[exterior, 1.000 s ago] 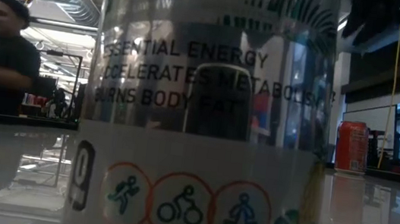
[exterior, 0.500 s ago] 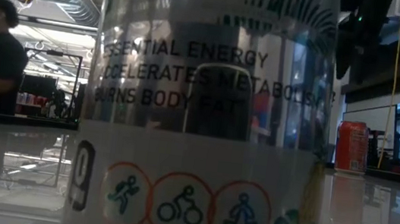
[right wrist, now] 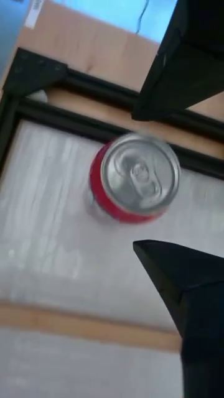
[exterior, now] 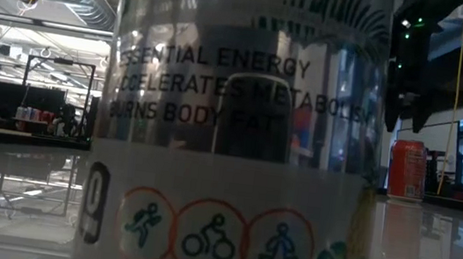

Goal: Place canned beverage on shelf
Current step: Put the top orange soda can on the shelf

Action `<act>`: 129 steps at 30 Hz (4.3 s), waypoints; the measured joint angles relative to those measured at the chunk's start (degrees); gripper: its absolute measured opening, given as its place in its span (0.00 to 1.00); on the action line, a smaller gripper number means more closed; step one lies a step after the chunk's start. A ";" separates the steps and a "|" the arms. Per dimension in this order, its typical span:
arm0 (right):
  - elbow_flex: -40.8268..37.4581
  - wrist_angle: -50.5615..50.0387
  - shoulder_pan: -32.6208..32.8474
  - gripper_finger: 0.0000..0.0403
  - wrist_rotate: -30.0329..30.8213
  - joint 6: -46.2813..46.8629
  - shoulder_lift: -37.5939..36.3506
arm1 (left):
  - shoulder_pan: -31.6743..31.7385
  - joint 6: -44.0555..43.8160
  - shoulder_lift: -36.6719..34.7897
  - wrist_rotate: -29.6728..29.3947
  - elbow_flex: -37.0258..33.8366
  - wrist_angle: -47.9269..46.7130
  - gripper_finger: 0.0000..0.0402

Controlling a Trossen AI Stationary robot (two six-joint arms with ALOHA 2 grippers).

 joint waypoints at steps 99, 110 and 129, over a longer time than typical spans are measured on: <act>10.53 16.59 63.93 0.59 -7.18 -40.46 17.53 | 0.08 7.38 0.02 3.25 -0.02 1.82 0.98; 11.24 16.97 63.78 0.89 -4.93 -37.59 17.49 | 0.08 7.79 0.02 4.65 -0.02 2.19 0.98; 16.87 11.68 69.26 0.94 11.00 9.02 8.46 | 0.04 2.20 -1.14 3.86 -0.04 2.17 0.98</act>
